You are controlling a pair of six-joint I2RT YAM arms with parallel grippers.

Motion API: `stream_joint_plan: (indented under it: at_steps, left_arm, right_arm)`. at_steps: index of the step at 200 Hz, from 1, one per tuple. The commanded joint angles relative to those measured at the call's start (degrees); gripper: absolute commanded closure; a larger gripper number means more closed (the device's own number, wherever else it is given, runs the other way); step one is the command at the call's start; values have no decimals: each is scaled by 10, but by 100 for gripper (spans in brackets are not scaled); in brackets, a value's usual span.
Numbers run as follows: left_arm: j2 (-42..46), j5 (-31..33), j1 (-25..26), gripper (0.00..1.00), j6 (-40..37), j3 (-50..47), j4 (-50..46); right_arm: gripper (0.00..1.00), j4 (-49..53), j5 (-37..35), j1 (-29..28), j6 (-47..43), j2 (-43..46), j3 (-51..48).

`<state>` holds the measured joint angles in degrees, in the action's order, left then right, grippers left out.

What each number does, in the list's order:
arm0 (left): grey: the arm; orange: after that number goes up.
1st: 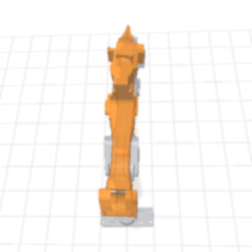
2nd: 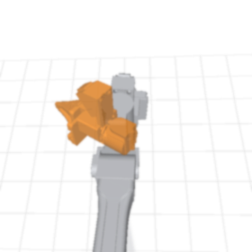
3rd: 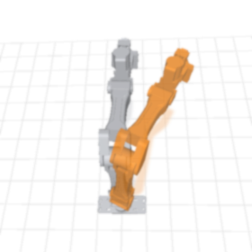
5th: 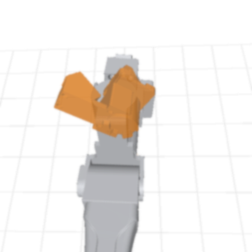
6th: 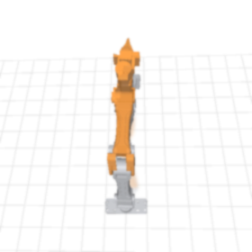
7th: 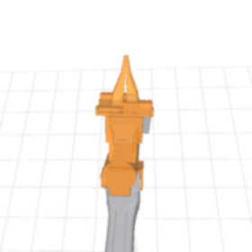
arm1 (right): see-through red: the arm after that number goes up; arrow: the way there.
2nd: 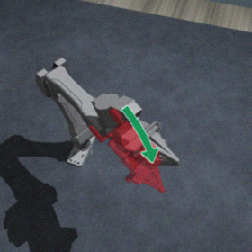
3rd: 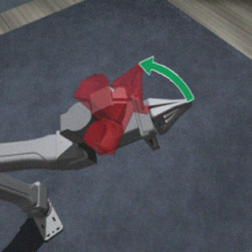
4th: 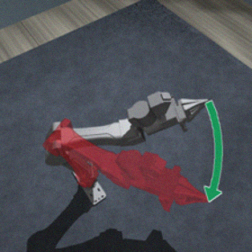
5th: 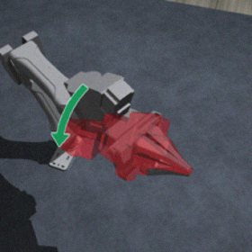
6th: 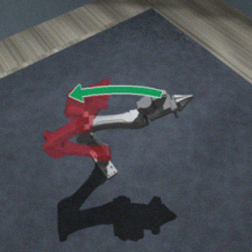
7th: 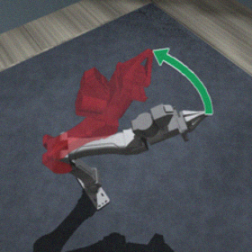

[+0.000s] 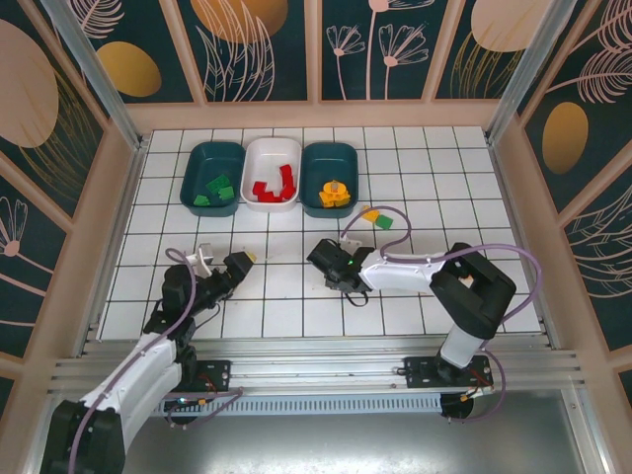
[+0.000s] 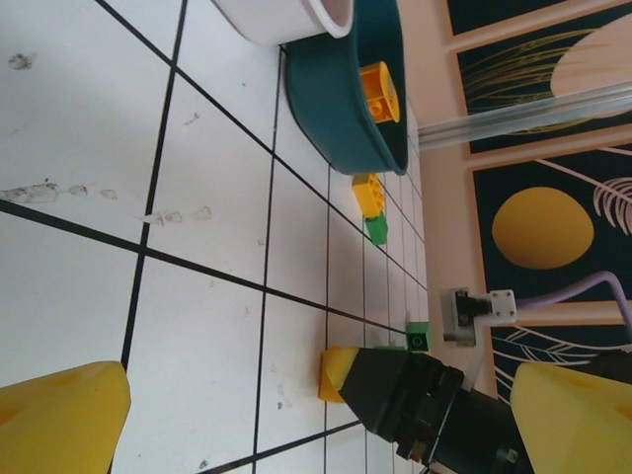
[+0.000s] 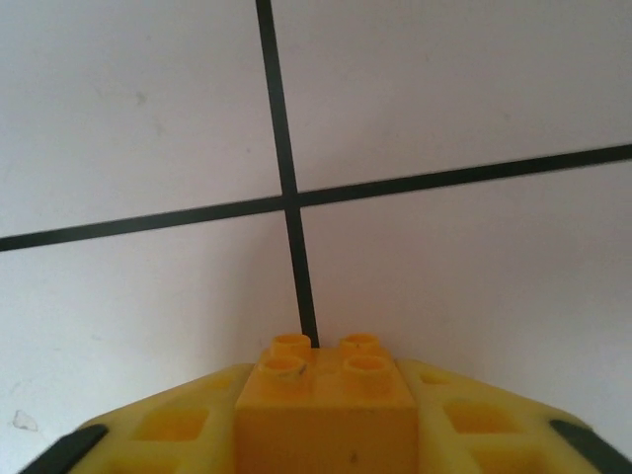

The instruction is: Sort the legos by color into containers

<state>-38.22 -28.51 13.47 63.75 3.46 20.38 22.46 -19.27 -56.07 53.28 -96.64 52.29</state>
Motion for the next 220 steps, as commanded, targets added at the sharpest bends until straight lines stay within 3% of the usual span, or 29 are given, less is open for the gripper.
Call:
stream_joint_plan:
  at_steps: [1, 44, 62, 82, 120, 169, 220]
  left_arm:
    - [46, 0, -3, 2, -1, -6, -43]
    - [92, 33, -3, 1, 22, -29, -110]
    - [95, 23, -3, 2, 57, -51, -80]
    - [111, 26, -4, 2, 96, -65, -6]
    - [141, 67, -3, 2, 81, -30, -31]
    - [113, 52, -3, 1, 88, -19, -19]
    - [107, 58, -2, 1, 85, -14, -26]
  right_arm:
    - [69, 4, -58, -14, 8, 22, 7]
    - [71, 3, -129, -7, -83, 45, 83]
    - [70, -20, -162, 16, -152, 34, 137]
    - [69, -41, -154, 45, -215, -7, 202]
    - [68, -57, -144, 115, -282, -124, 327]
    - [66, 12, -98, 176, -309, -256, 495]
    - [64, 6, -54, 203, -311, -296, 520]
